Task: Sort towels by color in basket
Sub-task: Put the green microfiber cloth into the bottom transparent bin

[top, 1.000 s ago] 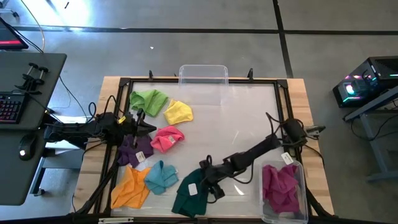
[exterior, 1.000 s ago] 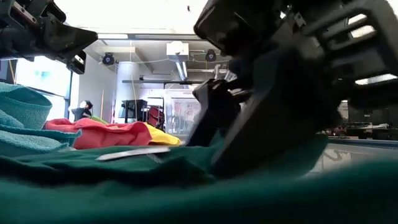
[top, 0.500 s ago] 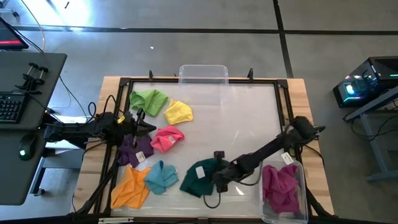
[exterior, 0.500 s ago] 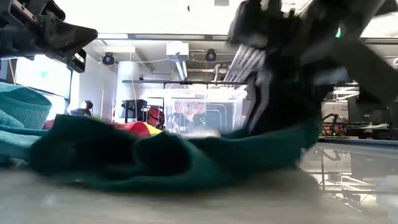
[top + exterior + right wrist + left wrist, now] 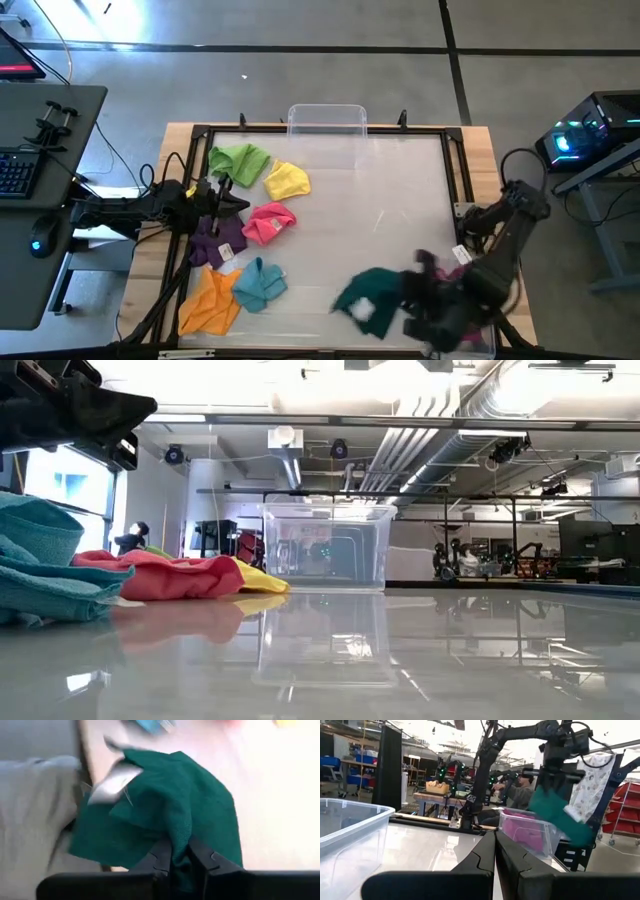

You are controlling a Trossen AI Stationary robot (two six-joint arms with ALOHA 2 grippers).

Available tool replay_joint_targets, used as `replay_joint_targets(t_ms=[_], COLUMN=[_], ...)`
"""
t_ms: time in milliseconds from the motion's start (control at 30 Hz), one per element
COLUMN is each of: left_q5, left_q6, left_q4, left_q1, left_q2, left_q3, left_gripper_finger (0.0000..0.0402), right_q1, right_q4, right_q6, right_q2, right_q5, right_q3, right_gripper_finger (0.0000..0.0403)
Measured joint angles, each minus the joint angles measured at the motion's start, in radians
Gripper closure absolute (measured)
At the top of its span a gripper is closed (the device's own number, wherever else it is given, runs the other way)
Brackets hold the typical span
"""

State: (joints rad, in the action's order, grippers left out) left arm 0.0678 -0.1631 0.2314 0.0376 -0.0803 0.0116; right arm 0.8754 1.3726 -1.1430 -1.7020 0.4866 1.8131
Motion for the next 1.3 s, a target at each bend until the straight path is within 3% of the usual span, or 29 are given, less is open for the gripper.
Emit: replay_joint_targets(t_ms=[100,233,300,433,500,633,933,1100,1300], left_q5=[0.000,0.000,0.000,0.000,0.000,0.000,0.000,0.000,0.000], left_q6=[0.000,0.008,0.009,0.010,0.010,0.015,0.018,0.018,0.018], left_q4=[0.000,0.004,0.005,0.001,0.002,0.005,0.004,-0.004,-0.002], left_q1=[0.000,0.000,0.000,0.000,0.000,0.000,0.000,0.000,0.000], left_q2=[0.000,0.000,0.000,0.000,0.000,0.000,0.000,0.000,0.000], left_q3=[0.000,0.000,0.000,0.000,0.000,0.000,0.000,0.000,0.000], left_gripper_finger=[0.0401,0.0401,0.0401,0.0401,0.0401,0.0401,0.0401,0.0401,0.0401], right_q1=[0.048,0.080,0.075,0.091,0.107,0.095,-0.012,-0.039,-0.044], right_q4=[0.220,0.200,0.199,0.199,0.202,0.177,0.149,0.003,-0.141], right_q6=[-0.325,-0.573,-0.671,-0.803,-0.814,-0.750,-0.445,-0.359,-0.313], right_q2=[-0.028,-0.025,-0.016,-0.017,-0.013,-0.012,-0.011,-0.004,-0.002], right_q5=[-0.148,-0.366,-0.499,-0.909,-0.995,-0.880,-0.573,-0.586,-0.597], right_q3=[0.123,0.114,0.061,-0.097,-0.166,-0.252,-0.371,-0.519,-0.607], right_gripper_finger=[0.0385,0.0384,0.0384,0.0384,0.0384,0.0383,0.0382,0.0364,0.0286])
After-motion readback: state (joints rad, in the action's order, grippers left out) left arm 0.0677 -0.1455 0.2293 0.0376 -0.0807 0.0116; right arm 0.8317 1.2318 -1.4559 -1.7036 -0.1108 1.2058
